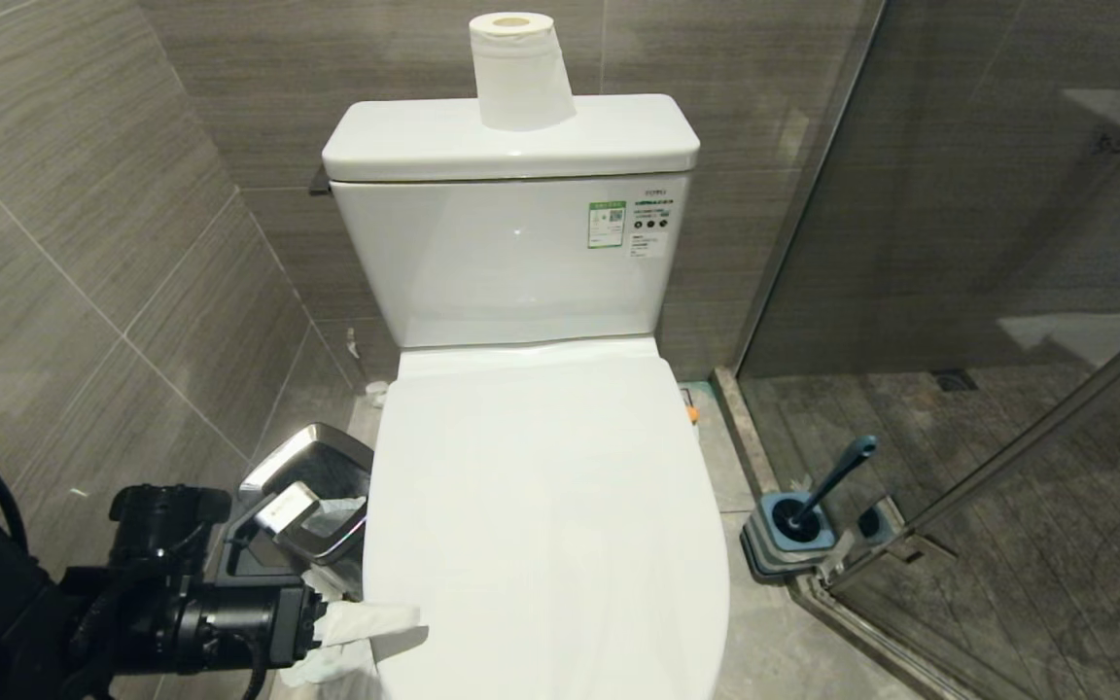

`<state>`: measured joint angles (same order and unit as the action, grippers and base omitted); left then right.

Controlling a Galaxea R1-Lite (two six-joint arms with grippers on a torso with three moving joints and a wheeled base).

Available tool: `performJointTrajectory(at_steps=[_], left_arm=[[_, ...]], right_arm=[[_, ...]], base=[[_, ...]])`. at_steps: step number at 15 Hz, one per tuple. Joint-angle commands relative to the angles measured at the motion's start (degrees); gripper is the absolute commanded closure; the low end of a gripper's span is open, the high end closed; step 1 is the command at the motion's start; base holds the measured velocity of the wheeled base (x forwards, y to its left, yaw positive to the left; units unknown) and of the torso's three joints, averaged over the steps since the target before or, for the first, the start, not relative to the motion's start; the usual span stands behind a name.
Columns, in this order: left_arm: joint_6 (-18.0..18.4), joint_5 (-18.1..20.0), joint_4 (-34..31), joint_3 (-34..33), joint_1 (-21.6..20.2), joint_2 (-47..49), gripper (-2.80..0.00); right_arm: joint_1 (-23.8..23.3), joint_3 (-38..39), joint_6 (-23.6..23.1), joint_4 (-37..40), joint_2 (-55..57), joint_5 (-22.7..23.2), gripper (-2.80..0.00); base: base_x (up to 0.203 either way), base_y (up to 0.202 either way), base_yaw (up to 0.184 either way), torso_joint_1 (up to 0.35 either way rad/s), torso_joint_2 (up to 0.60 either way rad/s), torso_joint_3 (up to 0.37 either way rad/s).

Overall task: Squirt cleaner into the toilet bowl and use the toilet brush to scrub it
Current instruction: Use the left hand to lift the toilet lid slightly

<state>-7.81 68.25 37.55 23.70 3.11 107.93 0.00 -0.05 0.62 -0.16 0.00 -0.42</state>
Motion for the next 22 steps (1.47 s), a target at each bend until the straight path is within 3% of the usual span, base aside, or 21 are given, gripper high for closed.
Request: performJointTrajectory(at_steps=[1, 9, 13, 17, 22], left_arm=[[-0.10, 0.36, 0.01, -0.74, -0.62, -3.02, -2.80], [-3.98, 0.39, 0.30, 0.77, 0.26, -6.07, -2.80], [-14.62, 0.39, 0.42, 4.52, 0.31, -9.02, -2.80], [-19.04, 0.22, 0.42, 6.40, -0.08, -11.34, -2.80], [-27.48, 0.13, 0.51, 8.02, -0.73, -15.64, -2.80]], right_arm=[[0.00, -0.04, -0.01, -0.02, 0.00, -0.02, 0.00], [0.00, 0.04, -0.01, -0.02, 0.00, -0.02, 0.00], [0.00, 0.03, -0.01, -0.02, 0.02, -0.02, 0.00], [0.00, 0.01, -0.01, -0.02, 0.00, -0.02, 0.00], [0.00, -0.04, -0.01, -0.02, 0.00, -0.02, 0.00]], base=[[0.000, 0.000, 0.000, 0.000, 0.00, 0.000], [0.000, 0.000, 0.000, 0.000, 0.00, 0.000], [0.000, 0.000, 0.000, 0.000, 0.00, 0.000], [0.000, 0.000, 0.000, 0.000, 0.00, 0.000], [0.000, 0.000, 0.000, 0.000, 0.00, 0.000]])
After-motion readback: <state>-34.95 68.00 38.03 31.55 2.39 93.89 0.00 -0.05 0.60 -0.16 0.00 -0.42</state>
